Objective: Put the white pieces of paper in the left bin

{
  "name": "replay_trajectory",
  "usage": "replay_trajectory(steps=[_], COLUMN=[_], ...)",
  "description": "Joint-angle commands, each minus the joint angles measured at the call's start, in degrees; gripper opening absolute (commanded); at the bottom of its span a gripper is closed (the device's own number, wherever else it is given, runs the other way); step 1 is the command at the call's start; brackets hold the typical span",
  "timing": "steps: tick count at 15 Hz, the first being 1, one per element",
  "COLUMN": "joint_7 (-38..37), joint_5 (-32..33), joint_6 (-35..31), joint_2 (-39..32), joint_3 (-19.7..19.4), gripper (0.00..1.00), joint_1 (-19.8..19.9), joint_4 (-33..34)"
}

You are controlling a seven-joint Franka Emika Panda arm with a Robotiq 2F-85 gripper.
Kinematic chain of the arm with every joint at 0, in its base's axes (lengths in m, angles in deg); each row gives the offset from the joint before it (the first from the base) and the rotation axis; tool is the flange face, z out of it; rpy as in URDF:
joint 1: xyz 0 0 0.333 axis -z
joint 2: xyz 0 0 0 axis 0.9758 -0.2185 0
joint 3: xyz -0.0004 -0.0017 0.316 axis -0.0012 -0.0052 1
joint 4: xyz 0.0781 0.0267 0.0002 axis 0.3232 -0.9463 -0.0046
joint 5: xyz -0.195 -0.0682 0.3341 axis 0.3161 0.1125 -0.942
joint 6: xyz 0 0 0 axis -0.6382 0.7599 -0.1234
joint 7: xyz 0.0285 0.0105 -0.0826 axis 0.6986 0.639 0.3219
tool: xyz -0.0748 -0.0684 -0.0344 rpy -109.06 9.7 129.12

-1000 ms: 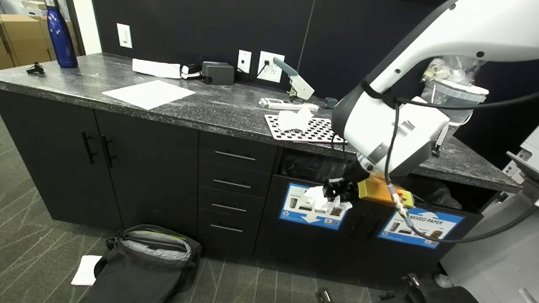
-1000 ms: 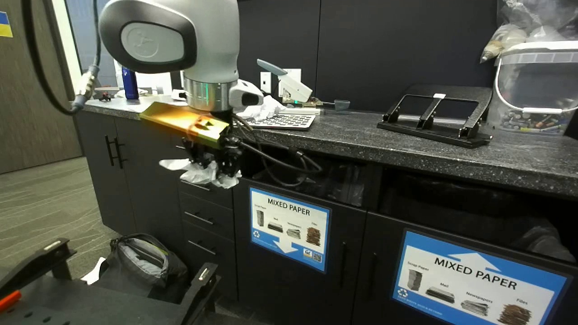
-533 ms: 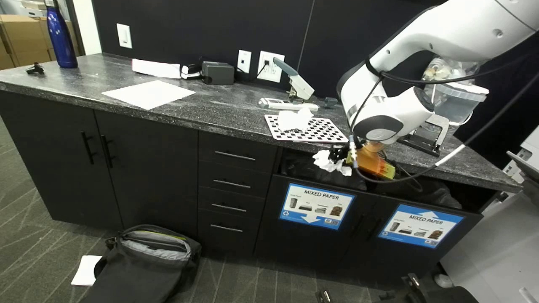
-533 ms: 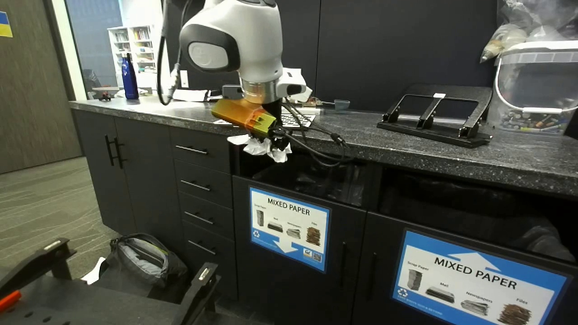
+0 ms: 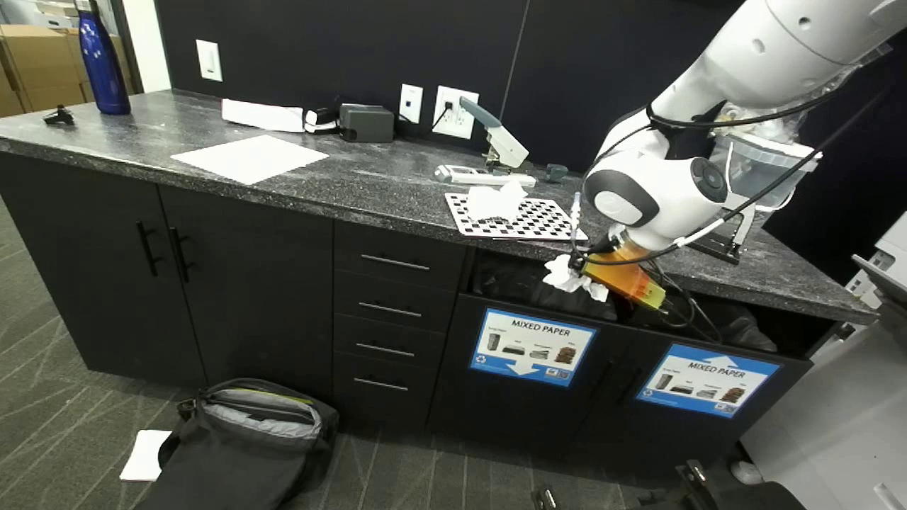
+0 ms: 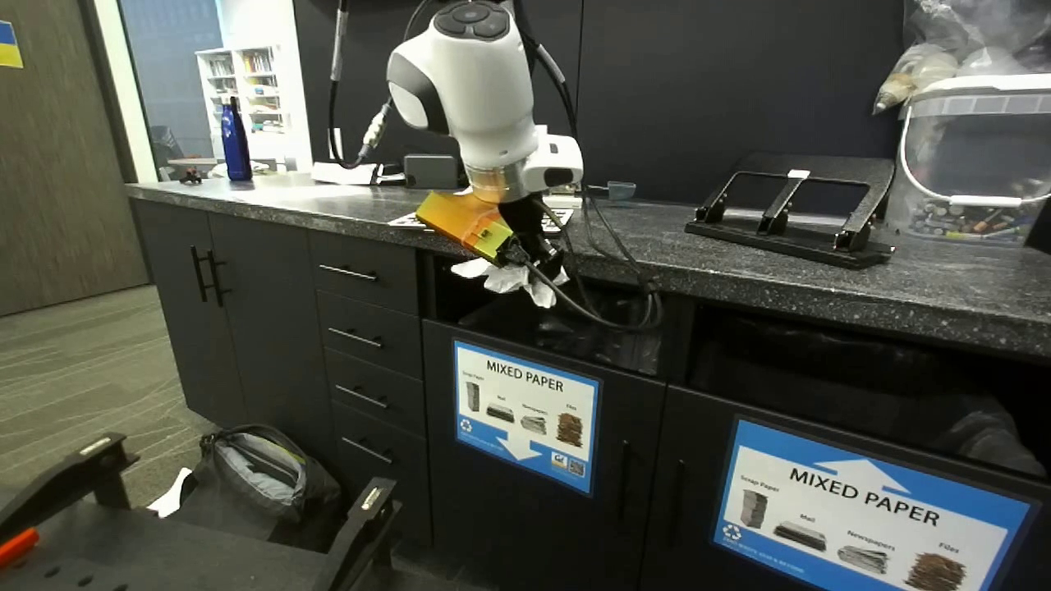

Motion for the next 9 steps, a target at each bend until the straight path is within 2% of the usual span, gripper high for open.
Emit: replay_trajectory(steps=[1,3,5,6,9], joint_7=[8.6,15.0,19.5,9.8,1.6], joint_5=[-12.7,-23.1,-33.0,-26.1,-24.3], joint_6=[3.7,9.2,18.0,22.1,35.7], joint_2=[-2.3,-5.7,-9.4,-12.2,-21.3], joint_3=[-15.7,-24.7,-33.5,-37.7,-49.9], gripper=[0.08,0.08,0.08,0.08,0.08], joint_1=[-13.9,-21.4,-29.4,-33.3,-44.1], joint_4=[0.4,0.9,-2.0,-2.6,-4.6])
